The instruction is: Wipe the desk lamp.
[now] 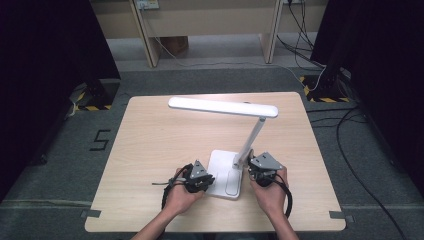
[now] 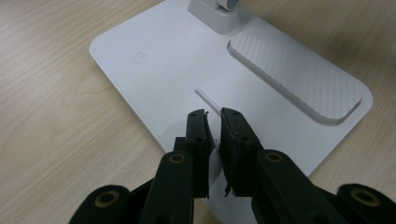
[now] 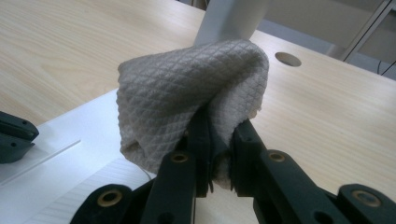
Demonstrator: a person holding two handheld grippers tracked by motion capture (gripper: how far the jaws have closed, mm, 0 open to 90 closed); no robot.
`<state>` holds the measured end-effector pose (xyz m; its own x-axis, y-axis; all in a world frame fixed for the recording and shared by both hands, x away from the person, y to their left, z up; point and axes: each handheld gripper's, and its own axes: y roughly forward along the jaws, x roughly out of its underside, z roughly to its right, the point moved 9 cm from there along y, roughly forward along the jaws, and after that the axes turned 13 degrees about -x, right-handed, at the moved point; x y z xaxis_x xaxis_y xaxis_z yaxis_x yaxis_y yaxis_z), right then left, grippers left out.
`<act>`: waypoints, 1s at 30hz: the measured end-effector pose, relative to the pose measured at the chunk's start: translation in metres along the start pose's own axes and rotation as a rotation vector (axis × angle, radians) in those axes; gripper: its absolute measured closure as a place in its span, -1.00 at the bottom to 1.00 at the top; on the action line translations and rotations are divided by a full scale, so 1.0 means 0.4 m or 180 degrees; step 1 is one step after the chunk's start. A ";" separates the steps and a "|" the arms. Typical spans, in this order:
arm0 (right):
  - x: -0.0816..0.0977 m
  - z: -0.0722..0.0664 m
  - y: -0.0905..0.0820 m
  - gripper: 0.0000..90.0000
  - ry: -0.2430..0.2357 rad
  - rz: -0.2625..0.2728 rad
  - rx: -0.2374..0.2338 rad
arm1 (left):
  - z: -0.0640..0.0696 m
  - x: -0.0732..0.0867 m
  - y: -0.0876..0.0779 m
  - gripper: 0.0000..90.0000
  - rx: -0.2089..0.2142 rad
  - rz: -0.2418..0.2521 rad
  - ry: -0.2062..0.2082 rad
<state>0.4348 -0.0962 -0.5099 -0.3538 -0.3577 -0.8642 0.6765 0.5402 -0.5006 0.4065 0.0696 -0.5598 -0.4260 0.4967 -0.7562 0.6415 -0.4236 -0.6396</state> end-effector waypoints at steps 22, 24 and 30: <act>0.042 0.039 0.080 0.82 -0.0014 -0.0369 -0.0072 | 0.000 0.000 0.000 0.80 0.0004 -0.0010 0.0021; 0.044 0.043 0.091 0.82 -0.0008 -0.0372 -0.0081 | 0.000 0.000 0.000 0.80 0.0003 -0.0002 0.0012; 0.050 0.051 0.109 0.82 0.0046 -0.0397 -0.0109 | 0.000 0.000 0.000 0.80 0.0010 -0.0001 0.0001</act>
<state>0.4703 -0.0955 -0.5480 -0.4432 -0.4130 -0.7957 0.6043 0.5179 -0.6054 0.4065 0.0696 -0.5599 -0.4260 0.4971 -0.7559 0.6394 -0.4257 -0.6403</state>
